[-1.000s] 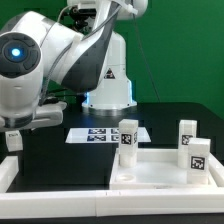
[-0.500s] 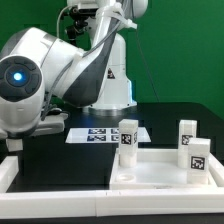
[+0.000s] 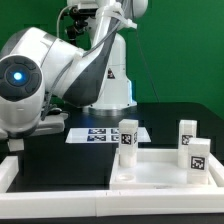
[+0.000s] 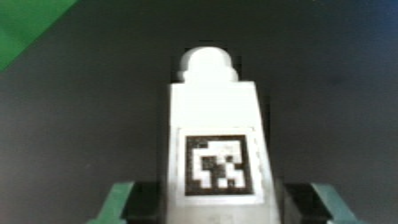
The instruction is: Assemble square table
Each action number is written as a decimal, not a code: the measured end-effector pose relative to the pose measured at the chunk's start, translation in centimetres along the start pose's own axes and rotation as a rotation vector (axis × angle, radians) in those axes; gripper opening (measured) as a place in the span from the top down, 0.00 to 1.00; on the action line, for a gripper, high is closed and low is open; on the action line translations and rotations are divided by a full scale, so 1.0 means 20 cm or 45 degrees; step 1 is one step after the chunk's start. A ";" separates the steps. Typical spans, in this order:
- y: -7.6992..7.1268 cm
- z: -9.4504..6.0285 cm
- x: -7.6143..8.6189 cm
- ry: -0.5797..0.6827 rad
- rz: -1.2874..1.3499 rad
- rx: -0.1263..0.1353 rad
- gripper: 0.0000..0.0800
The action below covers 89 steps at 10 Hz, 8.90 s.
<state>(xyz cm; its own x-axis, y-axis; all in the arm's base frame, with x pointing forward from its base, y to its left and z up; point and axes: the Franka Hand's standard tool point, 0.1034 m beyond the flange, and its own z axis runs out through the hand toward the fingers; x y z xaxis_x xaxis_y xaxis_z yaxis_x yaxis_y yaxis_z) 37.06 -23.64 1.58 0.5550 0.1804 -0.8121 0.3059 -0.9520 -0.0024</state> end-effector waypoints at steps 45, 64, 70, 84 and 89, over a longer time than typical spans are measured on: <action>-0.96 -1.68 0.41 1.900 0.451 0.044 0.64; -0.79 -1.34 0.57 1.836 0.379 0.027 0.64; -0.79 -1.34 0.57 1.834 0.379 0.027 0.20; -0.76 -1.39 0.61 1.346 0.393 0.379 0.19; -0.76 -1.39 0.63 1.372 0.402 0.358 0.31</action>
Offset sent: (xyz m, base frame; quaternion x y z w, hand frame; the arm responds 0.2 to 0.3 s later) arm 0.0000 0.0000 0.0000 0.0000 0.0000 0.0000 1.0000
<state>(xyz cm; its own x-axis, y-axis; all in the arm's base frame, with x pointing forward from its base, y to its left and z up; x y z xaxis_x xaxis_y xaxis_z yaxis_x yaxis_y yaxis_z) 60.96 -0.06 7.63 0.9892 -0.0867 0.1183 -0.0714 -0.9892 -0.1278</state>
